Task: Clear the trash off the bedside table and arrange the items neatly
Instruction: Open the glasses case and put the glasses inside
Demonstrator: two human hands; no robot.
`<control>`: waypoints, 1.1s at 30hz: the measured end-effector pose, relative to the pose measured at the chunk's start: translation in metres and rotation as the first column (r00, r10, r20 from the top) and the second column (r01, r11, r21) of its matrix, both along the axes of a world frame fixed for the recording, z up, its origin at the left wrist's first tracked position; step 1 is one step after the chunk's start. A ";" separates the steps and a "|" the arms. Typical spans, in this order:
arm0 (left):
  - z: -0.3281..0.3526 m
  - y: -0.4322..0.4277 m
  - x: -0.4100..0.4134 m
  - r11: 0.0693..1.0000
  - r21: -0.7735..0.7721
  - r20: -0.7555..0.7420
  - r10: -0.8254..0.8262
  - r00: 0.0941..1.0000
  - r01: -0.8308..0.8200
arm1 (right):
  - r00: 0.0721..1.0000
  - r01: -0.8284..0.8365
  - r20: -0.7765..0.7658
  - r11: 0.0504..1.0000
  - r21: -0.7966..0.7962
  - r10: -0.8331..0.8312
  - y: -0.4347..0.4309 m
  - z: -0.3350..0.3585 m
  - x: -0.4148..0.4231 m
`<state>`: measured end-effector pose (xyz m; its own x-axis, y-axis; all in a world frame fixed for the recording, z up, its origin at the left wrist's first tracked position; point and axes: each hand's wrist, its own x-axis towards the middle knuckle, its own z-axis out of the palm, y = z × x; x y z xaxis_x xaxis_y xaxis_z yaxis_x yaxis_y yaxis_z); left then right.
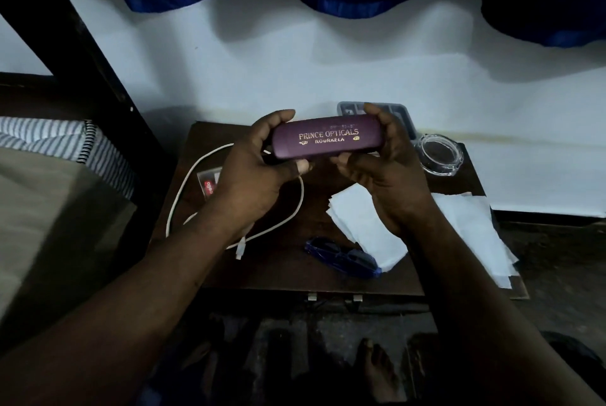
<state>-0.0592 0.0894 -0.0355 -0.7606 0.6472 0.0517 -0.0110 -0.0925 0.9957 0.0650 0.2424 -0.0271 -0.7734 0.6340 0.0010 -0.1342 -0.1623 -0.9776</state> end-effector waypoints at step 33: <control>0.006 0.009 -0.006 0.991 0.132 0.485 -0.079 0.871 0.016 | 0.952 0.164 0.069 0.693 0.702 -0.297 -0.010 -0.003 -0.009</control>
<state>-0.0653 0.0986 -0.0294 -0.6772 0.6959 -0.2390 -0.5005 -0.1975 0.8429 0.0564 0.2327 -0.0297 -0.6326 0.6678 0.3923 0.0961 0.5703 -0.8158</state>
